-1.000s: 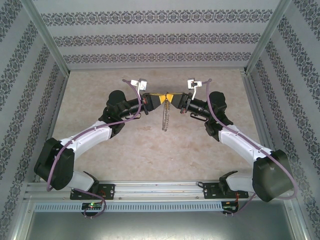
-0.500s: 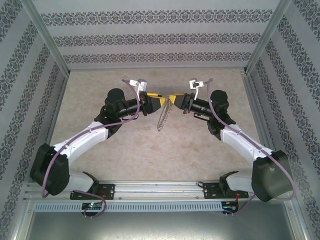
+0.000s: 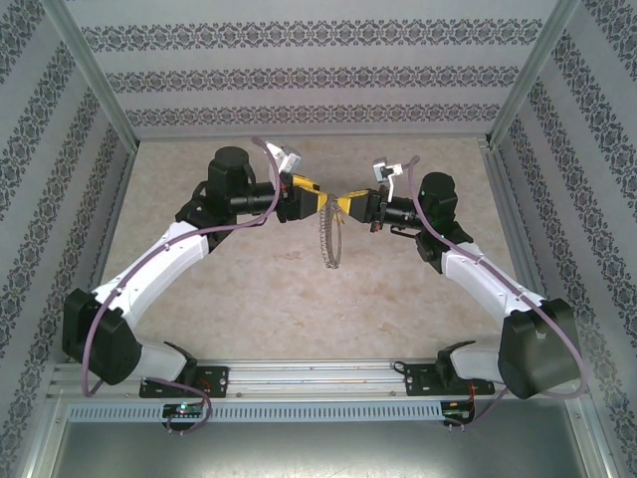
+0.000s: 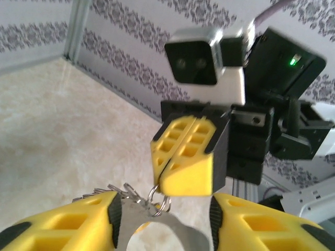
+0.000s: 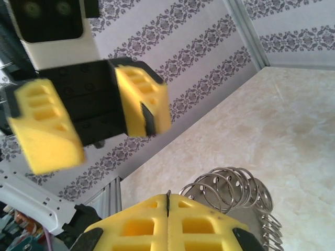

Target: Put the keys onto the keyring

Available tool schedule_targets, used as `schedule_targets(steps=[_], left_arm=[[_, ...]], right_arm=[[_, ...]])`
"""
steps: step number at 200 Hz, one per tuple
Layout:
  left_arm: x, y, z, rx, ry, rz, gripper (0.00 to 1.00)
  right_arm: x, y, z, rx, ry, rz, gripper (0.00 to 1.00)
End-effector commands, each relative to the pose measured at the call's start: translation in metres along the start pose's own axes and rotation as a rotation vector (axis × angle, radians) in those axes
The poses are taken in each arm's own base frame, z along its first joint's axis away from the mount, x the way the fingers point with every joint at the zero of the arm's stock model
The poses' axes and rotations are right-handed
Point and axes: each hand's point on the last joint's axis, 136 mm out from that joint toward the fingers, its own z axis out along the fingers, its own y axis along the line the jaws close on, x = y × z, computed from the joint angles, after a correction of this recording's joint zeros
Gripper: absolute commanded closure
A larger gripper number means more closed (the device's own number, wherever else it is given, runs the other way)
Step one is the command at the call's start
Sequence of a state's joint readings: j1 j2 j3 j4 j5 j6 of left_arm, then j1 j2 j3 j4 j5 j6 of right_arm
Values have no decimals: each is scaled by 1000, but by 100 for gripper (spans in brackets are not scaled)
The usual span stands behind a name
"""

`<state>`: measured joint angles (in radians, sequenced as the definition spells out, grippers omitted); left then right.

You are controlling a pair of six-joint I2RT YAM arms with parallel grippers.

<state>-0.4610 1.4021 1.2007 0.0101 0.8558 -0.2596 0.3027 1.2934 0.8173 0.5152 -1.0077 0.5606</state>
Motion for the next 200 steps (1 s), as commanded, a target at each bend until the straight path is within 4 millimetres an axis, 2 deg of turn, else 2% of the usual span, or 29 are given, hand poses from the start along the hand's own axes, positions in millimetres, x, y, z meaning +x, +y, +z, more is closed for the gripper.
schedule_targets(steps=[1, 33, 146, 200], left_arm=[[14, -2, 4, 66, 78, -16, 57], [14, -2, 7, 95, 75, -28, 65], [9, -7, 17, 202, 33, -90, 72], [12, 2, 16, 143, 22, -84, 71]], right_arm=[[-10, 11, -1, -55, 10, -73, 100], [-8, 10, -1, -50, 14, -68, 100], [-6, 8, 4, -54, 21, -66, 100], [-7, 17, 1, -84, 25, -88, 100]])
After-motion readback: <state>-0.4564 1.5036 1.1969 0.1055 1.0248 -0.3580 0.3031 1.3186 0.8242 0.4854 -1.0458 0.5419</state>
